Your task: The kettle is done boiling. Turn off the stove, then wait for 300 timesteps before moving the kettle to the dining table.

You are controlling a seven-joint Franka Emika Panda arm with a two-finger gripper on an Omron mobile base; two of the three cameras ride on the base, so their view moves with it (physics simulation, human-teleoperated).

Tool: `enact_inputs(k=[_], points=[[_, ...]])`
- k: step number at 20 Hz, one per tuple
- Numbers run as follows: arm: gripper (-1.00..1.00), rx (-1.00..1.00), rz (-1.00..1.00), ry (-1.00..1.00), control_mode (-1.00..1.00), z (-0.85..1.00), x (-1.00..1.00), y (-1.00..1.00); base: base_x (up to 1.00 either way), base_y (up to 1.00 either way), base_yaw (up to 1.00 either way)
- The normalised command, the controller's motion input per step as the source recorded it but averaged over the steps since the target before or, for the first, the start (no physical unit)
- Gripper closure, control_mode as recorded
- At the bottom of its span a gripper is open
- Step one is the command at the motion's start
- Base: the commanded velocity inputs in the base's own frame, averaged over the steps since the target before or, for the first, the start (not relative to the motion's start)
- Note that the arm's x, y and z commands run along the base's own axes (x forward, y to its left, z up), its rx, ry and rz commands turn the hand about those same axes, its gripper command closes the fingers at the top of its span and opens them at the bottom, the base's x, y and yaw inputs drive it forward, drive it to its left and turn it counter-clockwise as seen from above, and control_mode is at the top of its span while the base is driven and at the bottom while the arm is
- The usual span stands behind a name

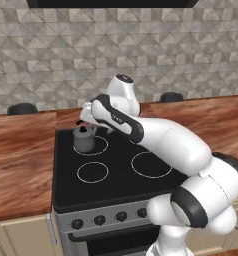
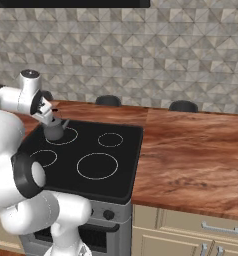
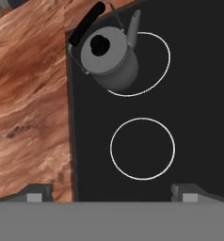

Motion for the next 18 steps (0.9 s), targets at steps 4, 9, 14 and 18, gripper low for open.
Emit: enact_inputs(k=[4,9,14,18], points=[[-1.0,-0.01,0.0,0.02,-1.0,-0.01,0.3,0.05,0.0,0.0,0.0],[-1.0,-0.01,0.0,0.04,-1.0,-0.02,0.32,0.05,0.0,0.0,0.0],[-1.0,-0.01,0.0,0.03,-1.0,-0.1,0.34,0.08,0.0,0.0,0.0],[-1.0,-0.02,0.0,0.02,-1.0,-0.16,0.33,0.1,0.0,0.0,0.0]])
